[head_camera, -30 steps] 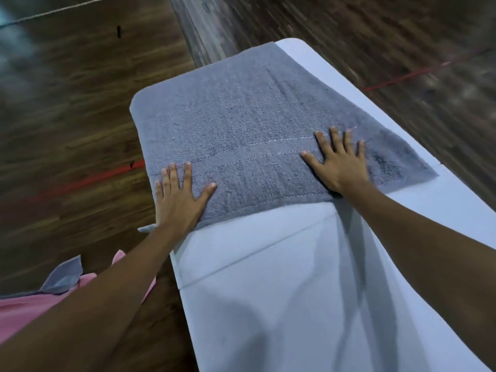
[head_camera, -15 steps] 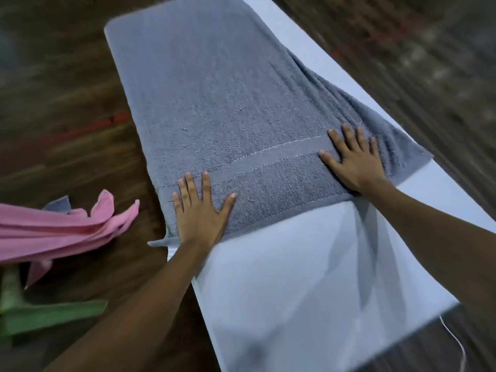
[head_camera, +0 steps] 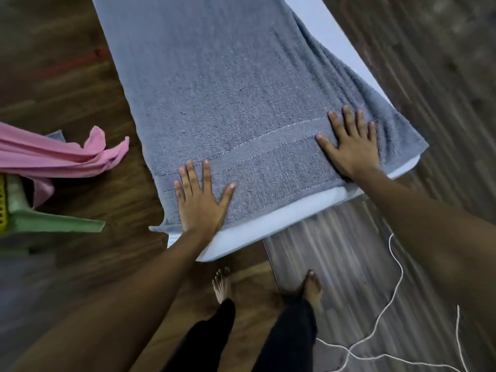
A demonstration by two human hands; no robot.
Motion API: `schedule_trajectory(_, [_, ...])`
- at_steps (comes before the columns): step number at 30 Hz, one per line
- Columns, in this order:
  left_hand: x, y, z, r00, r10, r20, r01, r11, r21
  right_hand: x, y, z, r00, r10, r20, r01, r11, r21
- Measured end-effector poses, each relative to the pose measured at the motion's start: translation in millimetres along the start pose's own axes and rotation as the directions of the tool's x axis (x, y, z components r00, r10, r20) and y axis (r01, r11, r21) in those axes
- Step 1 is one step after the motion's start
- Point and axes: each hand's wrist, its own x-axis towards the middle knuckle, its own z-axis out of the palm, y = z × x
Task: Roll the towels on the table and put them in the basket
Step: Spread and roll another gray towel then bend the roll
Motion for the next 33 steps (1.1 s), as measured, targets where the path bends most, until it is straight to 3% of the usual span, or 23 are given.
schedule_trajectory(6, [3, 6, -12, 0.997, -0.066, 0.047, 0.068, 0.997, -0.033, 7, 6, -5, 0.996, -0.042, 0.079, 0.033, 0.994, 0.103])
schedule_trajectory(10, [1, 58, -25, 0.983, -0.096, -0.156, 0.065, 0.979, -0.192, 6, 32, -23, 0.992, -0.099, -0.075, 0.122, 0.895, 0.43])
schedule_trajectory(14, [-1, 143, -32, 0.985, -0.101, -0.143, 0.053, 0.951, -0.305, -5, 70, -64, 0.999, -0.031, -0.04, 0.049, 0.776, 0.629])
schedule_trajectory(23, [17, 309, -71, 0.975, -0.106, -0.196, 0.011, 0.902, -0.432, 3, 139, -133, 0.989, -0.039, 0.143, -0.064, 0.757, 0.65])
schedule_trajectory(33, [76, 397, -44, 0.929, -0.345, -0.134, 0.207, 0.785, -0.584, 89, 174, -144, 0.921, -0.272, 0.28, 0.07, 0.82, 0.568])
